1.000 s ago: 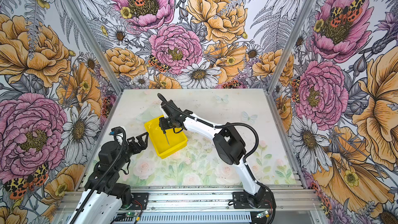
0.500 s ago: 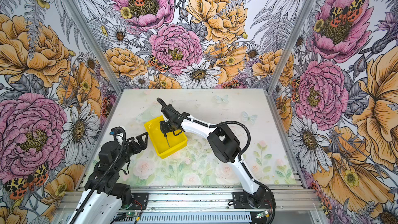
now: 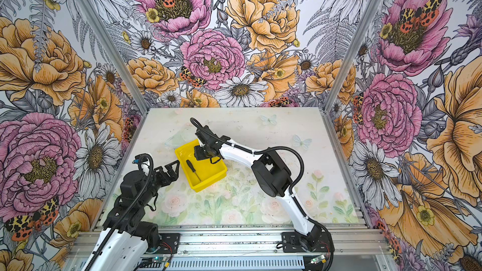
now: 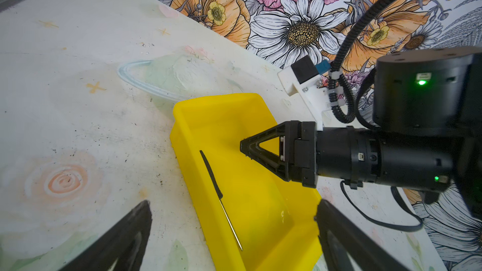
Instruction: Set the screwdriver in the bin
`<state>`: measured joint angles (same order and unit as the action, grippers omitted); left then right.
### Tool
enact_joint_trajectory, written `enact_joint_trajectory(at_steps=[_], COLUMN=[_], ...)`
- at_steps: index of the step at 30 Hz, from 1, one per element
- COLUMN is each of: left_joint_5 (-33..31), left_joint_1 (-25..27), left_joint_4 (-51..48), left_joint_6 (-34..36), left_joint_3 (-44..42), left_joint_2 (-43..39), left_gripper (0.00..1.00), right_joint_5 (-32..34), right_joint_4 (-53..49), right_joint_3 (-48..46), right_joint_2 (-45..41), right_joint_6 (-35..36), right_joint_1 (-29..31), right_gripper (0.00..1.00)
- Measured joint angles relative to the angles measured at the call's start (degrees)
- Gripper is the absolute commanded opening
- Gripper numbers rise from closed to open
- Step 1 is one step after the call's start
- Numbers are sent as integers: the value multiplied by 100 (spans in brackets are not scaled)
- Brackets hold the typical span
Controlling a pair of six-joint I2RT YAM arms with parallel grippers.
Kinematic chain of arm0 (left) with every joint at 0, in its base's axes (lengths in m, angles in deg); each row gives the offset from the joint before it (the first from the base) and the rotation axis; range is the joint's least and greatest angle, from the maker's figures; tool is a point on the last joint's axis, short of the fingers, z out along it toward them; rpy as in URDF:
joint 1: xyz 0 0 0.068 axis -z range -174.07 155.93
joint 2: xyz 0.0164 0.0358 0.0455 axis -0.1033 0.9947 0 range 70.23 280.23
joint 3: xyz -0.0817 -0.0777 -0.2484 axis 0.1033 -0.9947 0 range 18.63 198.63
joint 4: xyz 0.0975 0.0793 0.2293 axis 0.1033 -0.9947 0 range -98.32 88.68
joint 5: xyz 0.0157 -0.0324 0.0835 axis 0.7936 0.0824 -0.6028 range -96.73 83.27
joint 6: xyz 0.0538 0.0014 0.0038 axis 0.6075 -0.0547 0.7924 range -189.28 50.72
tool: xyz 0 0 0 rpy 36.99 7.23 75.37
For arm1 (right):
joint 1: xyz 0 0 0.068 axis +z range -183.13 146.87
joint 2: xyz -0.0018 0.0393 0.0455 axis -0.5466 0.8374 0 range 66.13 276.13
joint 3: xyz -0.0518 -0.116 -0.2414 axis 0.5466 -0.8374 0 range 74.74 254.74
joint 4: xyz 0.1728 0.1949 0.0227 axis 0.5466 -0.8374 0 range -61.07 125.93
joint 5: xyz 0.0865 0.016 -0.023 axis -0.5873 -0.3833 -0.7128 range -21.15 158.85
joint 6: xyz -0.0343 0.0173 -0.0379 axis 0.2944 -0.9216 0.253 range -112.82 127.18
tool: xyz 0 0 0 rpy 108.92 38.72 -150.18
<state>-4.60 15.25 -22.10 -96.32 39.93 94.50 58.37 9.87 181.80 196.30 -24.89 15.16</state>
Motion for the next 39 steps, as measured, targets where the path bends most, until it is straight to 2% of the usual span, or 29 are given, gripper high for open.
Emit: enact_joint_trajectory(at_steps=[7,11,14,20,30,35,39], left_joint_5=[2,-33,-109,-282,-442,-498,-549], left_joint_1=[-66,-98,-138,-367,-951,-1040,-1115], left_joint_4=[4,37,85,435,1598,2277,2745], left_joint_6=[20,61,173,422,756,914,1211], left_joint_3=[0,-7,-17,-46,-149,-146,-85], left_joint_2=[35,35,35,245,1493,2295,2861], left_gripper=[99,99,99,99,99,99,99], right_joint_5=[275,455,629,1281,2793,3711,3875], right_joint_4=[0,17,28,50,111,361,1172], right_joint_3=[-179,-444,-855,-2256,-4830,-5757,-6662], right_joint_2=[-514,-977,-1449,-2765,-5348,-6050,-6463], right_joint_6=[168,258,297,304,103,13,461], right_joint_1=[0,-2,-46,-450,-1926,-2586,-3112], right_gripper=[64,81,99,100,99,99,100])
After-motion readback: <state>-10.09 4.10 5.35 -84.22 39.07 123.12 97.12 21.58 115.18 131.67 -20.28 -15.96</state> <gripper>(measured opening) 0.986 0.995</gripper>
